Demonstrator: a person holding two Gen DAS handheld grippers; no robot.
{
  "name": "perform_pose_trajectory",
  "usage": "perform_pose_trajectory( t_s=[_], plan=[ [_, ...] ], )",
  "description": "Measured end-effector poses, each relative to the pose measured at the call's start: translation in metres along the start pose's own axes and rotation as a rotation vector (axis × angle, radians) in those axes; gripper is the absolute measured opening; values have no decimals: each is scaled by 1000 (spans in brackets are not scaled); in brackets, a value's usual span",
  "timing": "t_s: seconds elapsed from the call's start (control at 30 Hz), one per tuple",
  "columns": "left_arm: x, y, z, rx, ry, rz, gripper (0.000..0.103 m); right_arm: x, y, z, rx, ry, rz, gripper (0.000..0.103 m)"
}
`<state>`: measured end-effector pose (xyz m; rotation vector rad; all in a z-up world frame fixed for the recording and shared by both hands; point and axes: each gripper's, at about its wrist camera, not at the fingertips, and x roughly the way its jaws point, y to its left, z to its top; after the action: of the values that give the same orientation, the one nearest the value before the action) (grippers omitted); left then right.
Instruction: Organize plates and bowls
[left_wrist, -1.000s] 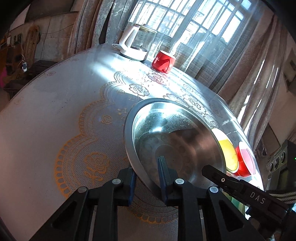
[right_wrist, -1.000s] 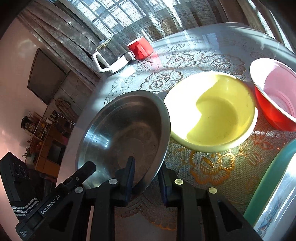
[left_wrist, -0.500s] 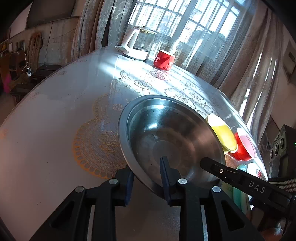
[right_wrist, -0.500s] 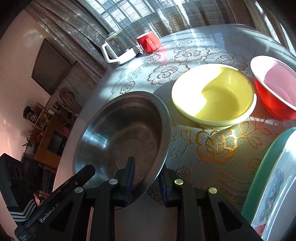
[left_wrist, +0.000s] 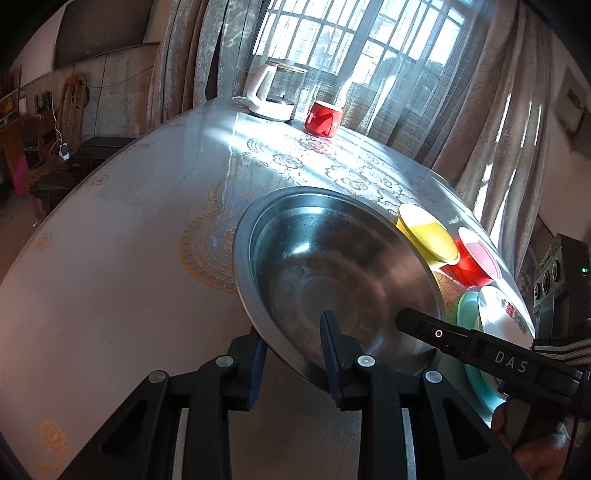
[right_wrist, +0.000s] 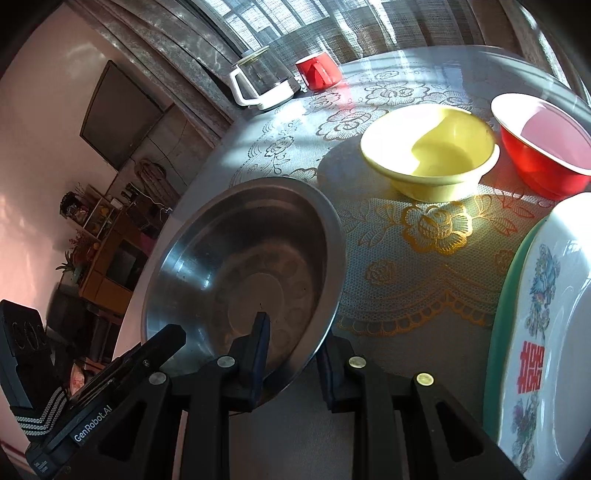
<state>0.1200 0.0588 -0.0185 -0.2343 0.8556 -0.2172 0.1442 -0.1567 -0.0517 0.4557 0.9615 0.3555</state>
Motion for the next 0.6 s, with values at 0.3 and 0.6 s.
perform_pose_trajectory(
  t_s=[0.3,0.6],
  plan=[
    [-18,5,-17,-17,3,-2,29,-9,3,-14,-23,13,25,24],
    [-28,11,-34,-31,14,-6,29,-5,8,-17,-41,24,35,24]
  ],
)
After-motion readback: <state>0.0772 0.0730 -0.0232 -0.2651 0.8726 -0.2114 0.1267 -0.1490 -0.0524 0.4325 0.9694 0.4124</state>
